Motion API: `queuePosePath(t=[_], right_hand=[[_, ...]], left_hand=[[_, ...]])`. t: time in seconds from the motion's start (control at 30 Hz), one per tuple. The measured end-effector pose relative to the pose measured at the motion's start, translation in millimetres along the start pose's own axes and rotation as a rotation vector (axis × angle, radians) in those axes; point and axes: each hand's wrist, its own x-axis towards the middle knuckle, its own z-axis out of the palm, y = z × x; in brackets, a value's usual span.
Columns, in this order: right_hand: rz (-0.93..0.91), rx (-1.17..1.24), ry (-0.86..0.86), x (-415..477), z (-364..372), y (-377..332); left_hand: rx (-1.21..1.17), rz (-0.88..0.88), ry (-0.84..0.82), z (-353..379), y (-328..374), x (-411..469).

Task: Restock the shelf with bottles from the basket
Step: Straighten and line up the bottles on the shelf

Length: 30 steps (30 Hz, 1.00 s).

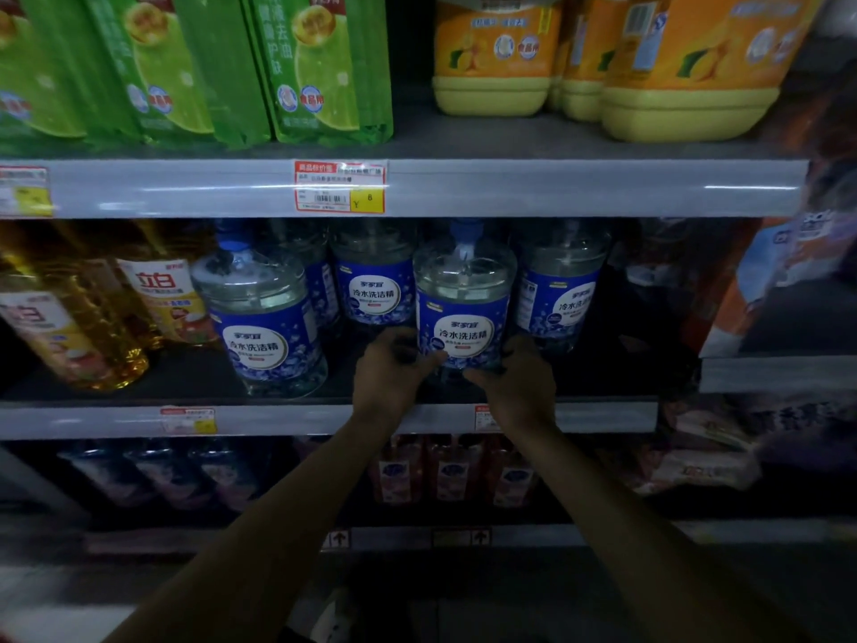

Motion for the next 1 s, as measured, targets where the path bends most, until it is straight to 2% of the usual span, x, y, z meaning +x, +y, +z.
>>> queuePosePath(t=[0.17, 0.43, 0.63, 1.0], right_hand=[[0.031, -0.033, 0.056, 11, 6, -6], [0.105, 0.13, 0.09, 30, 21, -11], [0.127, 0.232, 0.031, 40, 21, -11], [0.133, 0.354, -0.053, 49, 21, -8]], left_hand=[[-0.049, -0.069, 0.058, 16, 2, 10], [-0.165, -0.175, 0.123, 37, 7, 28], [-0.186, -0.204, 0.152, 43, 6, 38], [-0.246, -0.232, 0.089, 45, 4, 46]])
